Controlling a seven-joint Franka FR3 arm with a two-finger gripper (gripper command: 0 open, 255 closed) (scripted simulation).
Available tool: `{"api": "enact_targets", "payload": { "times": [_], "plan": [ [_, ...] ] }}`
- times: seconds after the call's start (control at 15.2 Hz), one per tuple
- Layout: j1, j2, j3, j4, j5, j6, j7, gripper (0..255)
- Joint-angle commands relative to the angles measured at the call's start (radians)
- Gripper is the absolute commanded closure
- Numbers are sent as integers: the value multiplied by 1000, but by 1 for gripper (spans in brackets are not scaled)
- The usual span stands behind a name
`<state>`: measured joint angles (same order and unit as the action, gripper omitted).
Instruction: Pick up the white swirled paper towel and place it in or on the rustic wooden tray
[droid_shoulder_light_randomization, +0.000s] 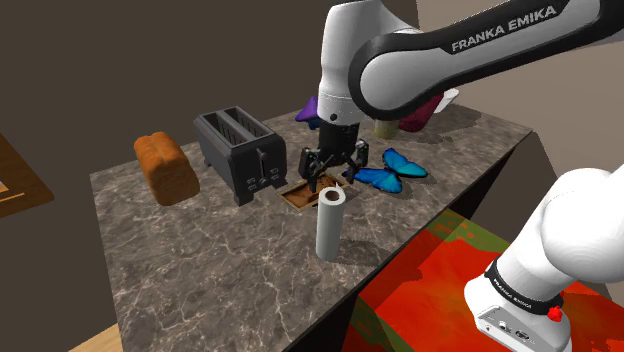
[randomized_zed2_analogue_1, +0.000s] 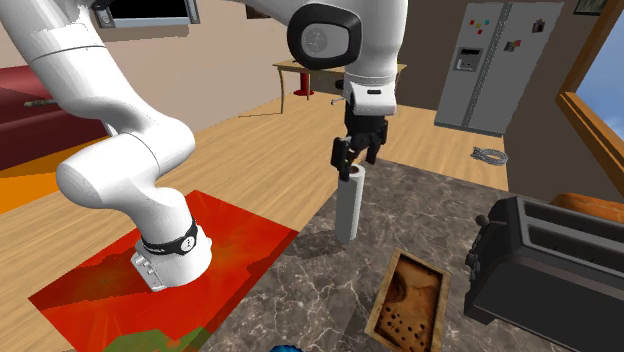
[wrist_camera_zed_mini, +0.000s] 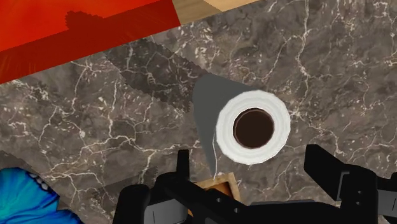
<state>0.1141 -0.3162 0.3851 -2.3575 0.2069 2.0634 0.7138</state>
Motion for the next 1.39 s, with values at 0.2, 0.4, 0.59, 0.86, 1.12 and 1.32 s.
{"api": "enact_targets", "payload": {
  "times": [0.2,0.4,0.59,0.86,1.12,1.32],
  "plan": [
    [2,36,17,-35,-1,73,14,0],
    [3,54,23,-55,-2,111,16,0],
    [3,54,23,-55,-2,111,16,0],
    [3,54,23,-55,-2,111,16,0],
    [3,53,23,-55,-2,111,16,255],
    [3,54,23,-55,-2,110,16,255]
  ]
}}
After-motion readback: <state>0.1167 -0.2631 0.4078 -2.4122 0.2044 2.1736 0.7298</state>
